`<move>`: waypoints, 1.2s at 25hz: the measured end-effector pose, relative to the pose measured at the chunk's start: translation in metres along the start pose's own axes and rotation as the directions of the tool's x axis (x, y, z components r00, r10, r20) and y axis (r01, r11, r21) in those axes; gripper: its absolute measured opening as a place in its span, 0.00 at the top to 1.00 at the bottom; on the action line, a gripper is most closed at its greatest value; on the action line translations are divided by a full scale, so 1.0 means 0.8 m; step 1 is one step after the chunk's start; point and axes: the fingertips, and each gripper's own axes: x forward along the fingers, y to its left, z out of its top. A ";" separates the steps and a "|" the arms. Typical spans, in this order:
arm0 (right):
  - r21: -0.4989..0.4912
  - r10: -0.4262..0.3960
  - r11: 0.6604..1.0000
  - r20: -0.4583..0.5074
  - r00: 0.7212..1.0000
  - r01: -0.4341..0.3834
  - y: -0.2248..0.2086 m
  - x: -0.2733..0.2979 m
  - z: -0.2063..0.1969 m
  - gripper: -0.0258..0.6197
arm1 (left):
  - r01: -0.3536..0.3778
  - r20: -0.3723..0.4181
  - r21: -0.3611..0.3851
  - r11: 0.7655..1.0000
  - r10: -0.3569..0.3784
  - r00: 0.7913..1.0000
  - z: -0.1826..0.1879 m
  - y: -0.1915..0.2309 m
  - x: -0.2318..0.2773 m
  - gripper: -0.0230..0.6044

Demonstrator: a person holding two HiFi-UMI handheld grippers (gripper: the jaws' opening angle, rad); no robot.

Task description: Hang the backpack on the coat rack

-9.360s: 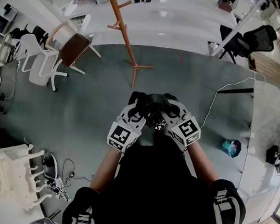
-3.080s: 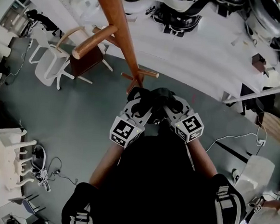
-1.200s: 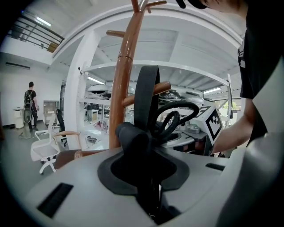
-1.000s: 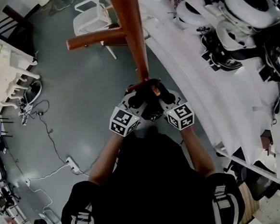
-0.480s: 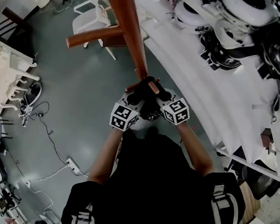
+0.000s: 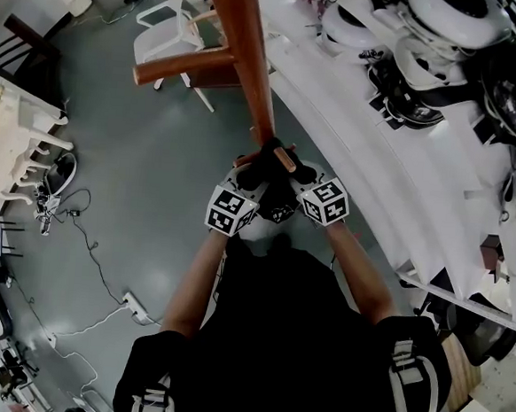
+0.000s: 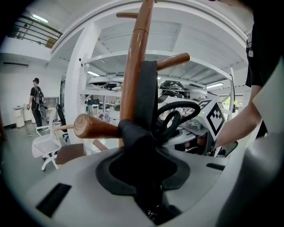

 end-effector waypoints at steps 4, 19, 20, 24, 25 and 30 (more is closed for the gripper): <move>0.005 -0.005 1.000 0.015 1.000 0.005 -0.001 -0.001 -0.004 0.77 | 0.008 0.012 -0.002 1.000 -0.008 1.000 -0.004 0.000 -0.004 0.75; -0.107 -0.151 0.983 0.010 0.988 0.151 -0.002 -0.061 -0.037 0.66 | 0.004 0.040 -0.031 1.000 -0.003 0.999 -0.033 -0.007 -0.031 0.58; -0.112 -0.155 0.982 0.007 0.988 0.155 -0.001 -0.067 -0.042 0.66 | -0.001 0.041 -0.036 0.999 0.002 0.999 -0.037 -0.007 -0.035 0.58; -0.100 -0.161 0.982 -0.009 0.987 0.160 0.003 -0.086 -0.064 0.70 | -0.015 0.031 -0.068 0.998 0.017 0.999 -0.056 -0.010 -0.045 0.58; -0.094 -0.159 0.983 -0.011 0.987 0.157 0.005 -0.089 -0.068 0.71 | -0.022 0.028 -0.072 0.997 0.024 0.999 -0.060 -0.010 -0.047 0.59; -0.104 -0.151 0.983 -0.010 0.989 0.149 0.014 -0.101 -0.079 0.82 | -0.054 0.027 -0.076 0.996 0.056 0.998 -0.072 -0.014 -0.065 0.68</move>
